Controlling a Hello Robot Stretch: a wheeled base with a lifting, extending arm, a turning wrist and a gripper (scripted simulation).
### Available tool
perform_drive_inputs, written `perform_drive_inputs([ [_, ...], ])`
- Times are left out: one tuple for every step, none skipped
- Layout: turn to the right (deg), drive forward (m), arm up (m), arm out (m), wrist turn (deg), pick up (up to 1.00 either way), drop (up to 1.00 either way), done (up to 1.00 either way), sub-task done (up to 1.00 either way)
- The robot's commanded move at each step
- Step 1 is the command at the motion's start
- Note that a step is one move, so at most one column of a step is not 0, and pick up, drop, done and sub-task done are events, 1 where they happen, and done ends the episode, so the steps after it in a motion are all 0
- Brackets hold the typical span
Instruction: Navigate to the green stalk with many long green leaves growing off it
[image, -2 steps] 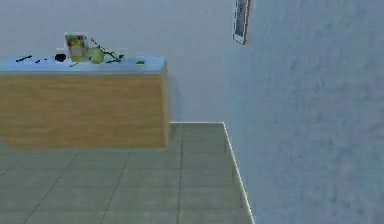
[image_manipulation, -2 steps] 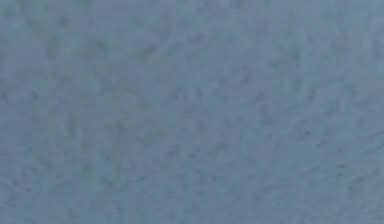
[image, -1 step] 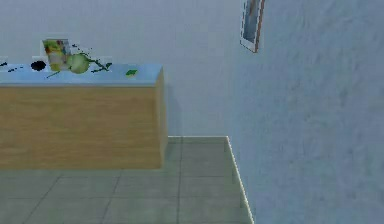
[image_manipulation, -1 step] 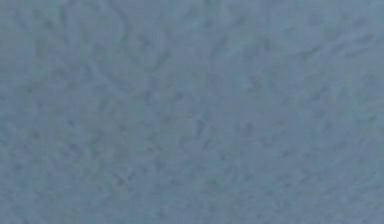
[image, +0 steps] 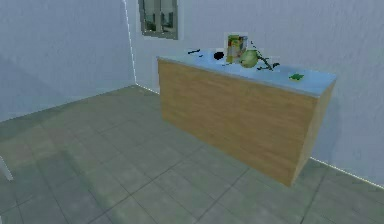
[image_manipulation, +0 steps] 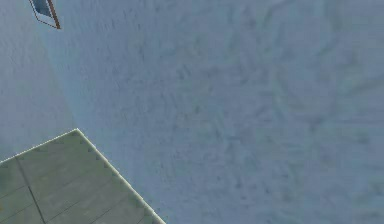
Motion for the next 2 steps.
perform_drive_inputs([
  [-6.0,0.00,0.00,0.00,0.0,0.00,0.00,0.00,0.00],
  [0.0,1.00,0.00,0.00,0.0,0.00,0.00,0.00,0.00],
])
